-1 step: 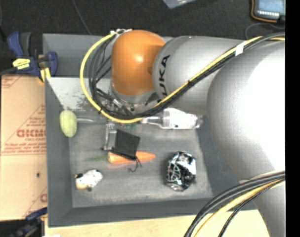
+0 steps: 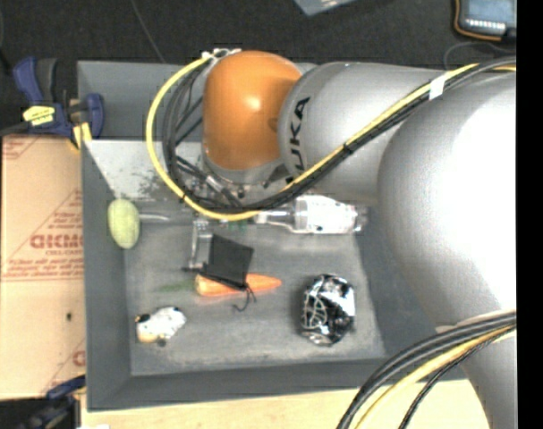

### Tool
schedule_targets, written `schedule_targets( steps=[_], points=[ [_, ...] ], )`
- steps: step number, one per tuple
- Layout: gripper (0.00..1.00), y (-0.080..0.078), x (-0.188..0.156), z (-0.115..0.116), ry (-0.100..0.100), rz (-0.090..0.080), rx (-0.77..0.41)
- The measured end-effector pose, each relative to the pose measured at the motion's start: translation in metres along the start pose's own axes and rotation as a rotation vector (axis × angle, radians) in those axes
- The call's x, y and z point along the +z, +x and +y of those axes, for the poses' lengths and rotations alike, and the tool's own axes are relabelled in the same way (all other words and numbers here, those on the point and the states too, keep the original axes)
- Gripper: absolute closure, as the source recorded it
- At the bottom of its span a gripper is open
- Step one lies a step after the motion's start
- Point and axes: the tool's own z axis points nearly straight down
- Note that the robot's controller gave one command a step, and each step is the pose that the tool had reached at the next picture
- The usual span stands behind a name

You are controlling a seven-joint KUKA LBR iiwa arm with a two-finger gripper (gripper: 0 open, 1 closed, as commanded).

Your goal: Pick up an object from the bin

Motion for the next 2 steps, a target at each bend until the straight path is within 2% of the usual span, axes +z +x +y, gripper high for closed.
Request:
schedule_targets(
  steps=[1,2],
  points=[
    [0.00,0.004,0.067,-0.054,-0.001,-0.002,-0.054],
    [0.00,0.002,0.066,-0.072,0.000,0.004,0.066]
  ],
)
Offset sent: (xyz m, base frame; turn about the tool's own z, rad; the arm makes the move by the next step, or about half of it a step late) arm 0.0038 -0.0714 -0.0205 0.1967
